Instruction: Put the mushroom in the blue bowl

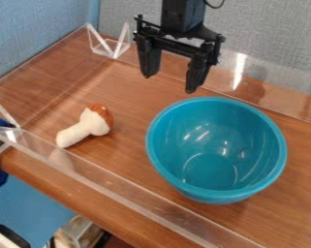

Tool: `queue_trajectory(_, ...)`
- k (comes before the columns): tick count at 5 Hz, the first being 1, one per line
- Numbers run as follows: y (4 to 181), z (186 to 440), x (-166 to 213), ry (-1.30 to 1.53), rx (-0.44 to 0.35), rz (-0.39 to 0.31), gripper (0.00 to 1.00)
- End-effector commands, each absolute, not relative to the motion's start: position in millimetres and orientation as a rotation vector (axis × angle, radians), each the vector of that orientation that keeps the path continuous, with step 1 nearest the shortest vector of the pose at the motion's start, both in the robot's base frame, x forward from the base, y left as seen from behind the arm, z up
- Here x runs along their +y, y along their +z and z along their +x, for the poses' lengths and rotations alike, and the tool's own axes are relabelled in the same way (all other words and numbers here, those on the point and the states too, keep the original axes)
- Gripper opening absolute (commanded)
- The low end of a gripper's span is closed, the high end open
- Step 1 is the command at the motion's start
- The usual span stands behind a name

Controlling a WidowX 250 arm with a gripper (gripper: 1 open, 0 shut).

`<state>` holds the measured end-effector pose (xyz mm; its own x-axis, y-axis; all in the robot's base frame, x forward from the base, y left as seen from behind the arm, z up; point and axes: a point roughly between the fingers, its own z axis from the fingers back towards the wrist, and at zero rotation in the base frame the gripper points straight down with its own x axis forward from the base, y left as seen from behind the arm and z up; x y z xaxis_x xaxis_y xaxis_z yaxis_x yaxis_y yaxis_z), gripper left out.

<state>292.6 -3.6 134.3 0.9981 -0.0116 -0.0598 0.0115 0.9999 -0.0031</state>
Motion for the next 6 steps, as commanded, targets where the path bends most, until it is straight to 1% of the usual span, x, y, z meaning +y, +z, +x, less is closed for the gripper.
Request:
queue_trajectory(1,129.4,291,-3,-0.014,0.076,-0.005,1.0)
queue_trajectory(2,121.9,280,19,-0.042,0.096,-0.011,1.0)
queue_trajectory(3,122.5,258,53,-0.065,0.093,-0.001,1.0)
queue_trajectory(4,119.6,242,85,-0.088,0.099,-0.001,1.0)
queue_trajectory(5,111.0,234,113,-0.139,0.096,-0.004,1.0)
queue_trajectory(6,95.3,236,127,-0.16,0.113,-0.018,1.0)
